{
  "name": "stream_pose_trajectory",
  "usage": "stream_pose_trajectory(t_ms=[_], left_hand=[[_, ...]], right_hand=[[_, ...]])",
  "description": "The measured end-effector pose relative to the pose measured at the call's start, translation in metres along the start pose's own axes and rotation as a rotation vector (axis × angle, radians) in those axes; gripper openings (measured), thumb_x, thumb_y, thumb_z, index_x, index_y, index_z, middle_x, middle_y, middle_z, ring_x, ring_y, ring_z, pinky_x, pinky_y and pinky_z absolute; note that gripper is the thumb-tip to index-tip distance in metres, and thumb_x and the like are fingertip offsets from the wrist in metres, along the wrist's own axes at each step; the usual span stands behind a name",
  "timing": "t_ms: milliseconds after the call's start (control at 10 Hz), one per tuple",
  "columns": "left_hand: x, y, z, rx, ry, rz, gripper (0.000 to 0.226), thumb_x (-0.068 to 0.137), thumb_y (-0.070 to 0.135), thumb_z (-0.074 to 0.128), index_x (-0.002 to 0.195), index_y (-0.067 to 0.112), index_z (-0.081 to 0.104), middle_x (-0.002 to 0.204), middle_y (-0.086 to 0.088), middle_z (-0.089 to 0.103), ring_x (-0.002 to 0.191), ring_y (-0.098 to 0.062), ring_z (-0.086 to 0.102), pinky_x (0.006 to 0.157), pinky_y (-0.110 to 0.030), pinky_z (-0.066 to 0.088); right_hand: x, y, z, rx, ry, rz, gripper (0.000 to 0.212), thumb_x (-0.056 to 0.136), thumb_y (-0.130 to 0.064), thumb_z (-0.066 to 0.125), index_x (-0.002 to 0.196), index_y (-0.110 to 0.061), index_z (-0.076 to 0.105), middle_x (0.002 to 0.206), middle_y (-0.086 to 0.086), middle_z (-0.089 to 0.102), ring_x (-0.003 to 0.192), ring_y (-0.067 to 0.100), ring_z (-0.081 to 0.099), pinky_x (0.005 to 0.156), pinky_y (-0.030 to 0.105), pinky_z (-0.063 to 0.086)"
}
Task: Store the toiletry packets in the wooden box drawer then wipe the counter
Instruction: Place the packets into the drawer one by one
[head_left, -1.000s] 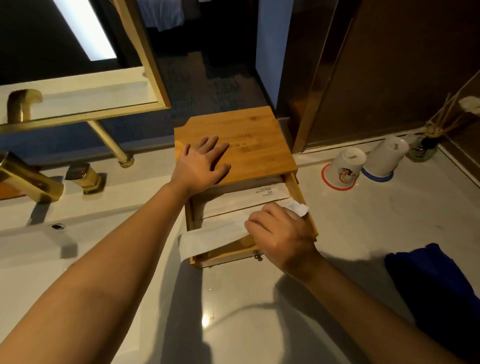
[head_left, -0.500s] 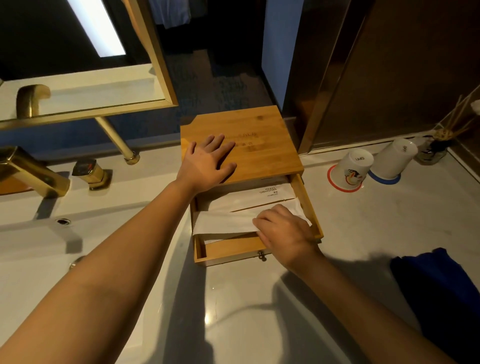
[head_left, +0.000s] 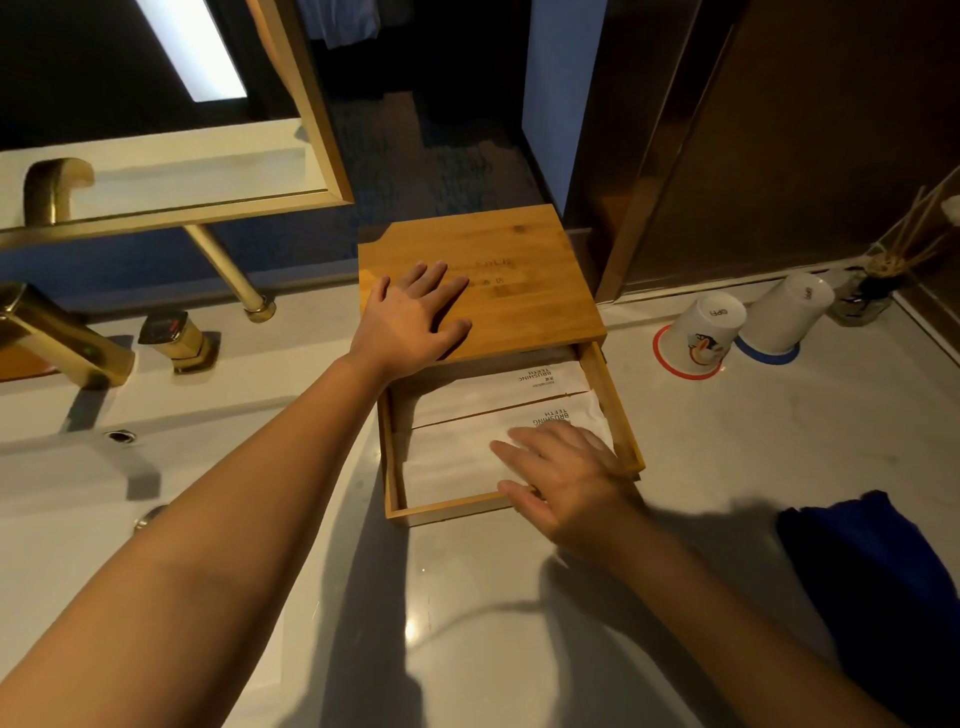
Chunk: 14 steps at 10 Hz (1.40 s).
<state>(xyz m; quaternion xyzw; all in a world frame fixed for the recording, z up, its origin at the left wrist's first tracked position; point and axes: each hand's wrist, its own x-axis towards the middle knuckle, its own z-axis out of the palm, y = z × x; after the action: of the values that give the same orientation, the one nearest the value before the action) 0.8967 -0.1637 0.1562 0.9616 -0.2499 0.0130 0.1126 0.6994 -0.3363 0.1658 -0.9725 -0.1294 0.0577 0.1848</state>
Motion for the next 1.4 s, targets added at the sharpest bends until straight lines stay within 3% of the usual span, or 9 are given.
stream_pose_trajectory(t_ms=[100,200,400,600,700,800,1000,1200,1400], left_hand=[[-0.001,0.001,0.001,0.001,0.001,0.002,0.060,0.089,0.058,0.028,0.144,0.036,0.025,0.158,0.001,0.019,0.147,-0.022,0.012,0.117,-0.053,0.007],[-0.001,0.001,0.000,0.009,0.000,0.000,0.060,0.089,0.058,0.028,0.144,0.037,0.025,0.158,0.001,0.019,0.147,-0.022,0.012,0.117,-0.053,0.006],[0.001,-0.001,0.001,0.004,0.001,0.006,0.060,0.089,0.059,0.028,0.145,0.036,0.025,0.158,0.001,0.019,0.147,-0.022,0.012,0.116,-0.052,0.006],[0.000,0.000,0.001,0.002,0.005,0.007,0.060,0.089,0.059,0.028,0.145,0.036,0.025,0.158,0.001,0.020,0.147,-0.022,0.013,0.116,-0.052,0.006],[0.000,0.001,-0.001,-0.006,-0.006,0.001,0.061,0.088,0.059,0.027,0.145,0.037,0.025,0.158,0.001,0.019,0.147,-0.021,0.012,0.117,-0.052,0.005],[0.000,0.001,-0.001,-0.002,-0.008,-0.002,0.061,0.088,0.059,0.027,0.145,0.036,0.025,0.158,0.001,0.019,0.147,-0.022,0.012,0.117,-0.053,0.005],[0.000,0.002,-0.002,-0.002,-0.014,0.005,0.062,0.087,0.059,0.026,0.145,0.036,0.025,0.158,0.001,0.019,0.147,-0.022,0.012,0.117,-0.053,0.005],[-0.001,0.001,-0.001,0.001,-0.009,0.001,0.060,0.089,0.058,0.028,0.145,0.036,0.024,0.158,0.001,0.018,0.147,-0.022,0.012,0.117,-0.052,0.005],[0.000,0.001,-0.001,0.005,-0.012,-0.002,0.060,0.089,0.058,0.029,0.145,0.037,0.024,0.158,0.001,0.019,0.147,-0.022,0.012,0.117,-0.053,0.006]], right_hand=[[0.013,-0.016,0.000,-0.019,-0.192,0.041,0.064,0.087,-0.065,0.012,0.141,-0.036,0.027,0.153,-0.004,0.027,0.140,0.020,0.021,0.113,0.038,0.021],[0.020,-0.023,0.001,-0.085,-0.264,0.114,0.055,0.092,-0.058,0.021,0.141,-0.033,0.028,0.152,0.002,0.026,0.139,0.023,0.022,0.112,0.041,0.023],[0.016,-0.018,0.002,-0.158,-0.350,0.215,0.056,0.091,-0.059,0.018,0.139,-0.033,0.033,0.140,0.006,0.038,0.128,0.027,0.032,0.103,0.042,0.032],[0.015,-0.022,-0.006,-0.092,-0.302,0.205,0.058,0.090,-0.060,0.019,0.142,-0.035,0.025,0.148,0.003,0.032,0.134,0.025,0.028,0.107,0.041,0.029],[0.029,-0.012,-0.009,-0.097,-0.177,0.190,0.050,0.096,-0.046,0.024,0.144,-0.037,0.015,0.157,0.001,0.015,0.144,0.024,0.010,0.114,0.041,0.018],[0.051,0.009,-0.008,-0.202,-0.193,0.096,0.054,0.097,-0.034,0.035,0.145,-0.040,0.009,0.159,0.001,-0.001,0.146,0.026,-0.005,0.116,0.048,0.011],[0.072,0.025,0.002,-0.222,-0.310,0.013,0.058,0.096,-0.033,0.042,0.144,-0.042,0.011,0.159,0.000,0.003,0.146,0.026,0.000,0.117,0.047,0.012],[0.067,0.016,0.005,-0.262,-0.256,0.046,0.054,0.096,-0.028,0.042,0.144,-0.037,0.017,0.158,0.002,0.012,0.145,0.029,0.009,0.111,0.044,0.030],[0.066,0.011,0.005,-0.205,-0.221,0.066,0.046,0.098,-0.026,0.035,0.142,-0.036,0.027,0.158,0.006,0.012,0.145,0.032,0.007,0.113,0.049,0.023]])
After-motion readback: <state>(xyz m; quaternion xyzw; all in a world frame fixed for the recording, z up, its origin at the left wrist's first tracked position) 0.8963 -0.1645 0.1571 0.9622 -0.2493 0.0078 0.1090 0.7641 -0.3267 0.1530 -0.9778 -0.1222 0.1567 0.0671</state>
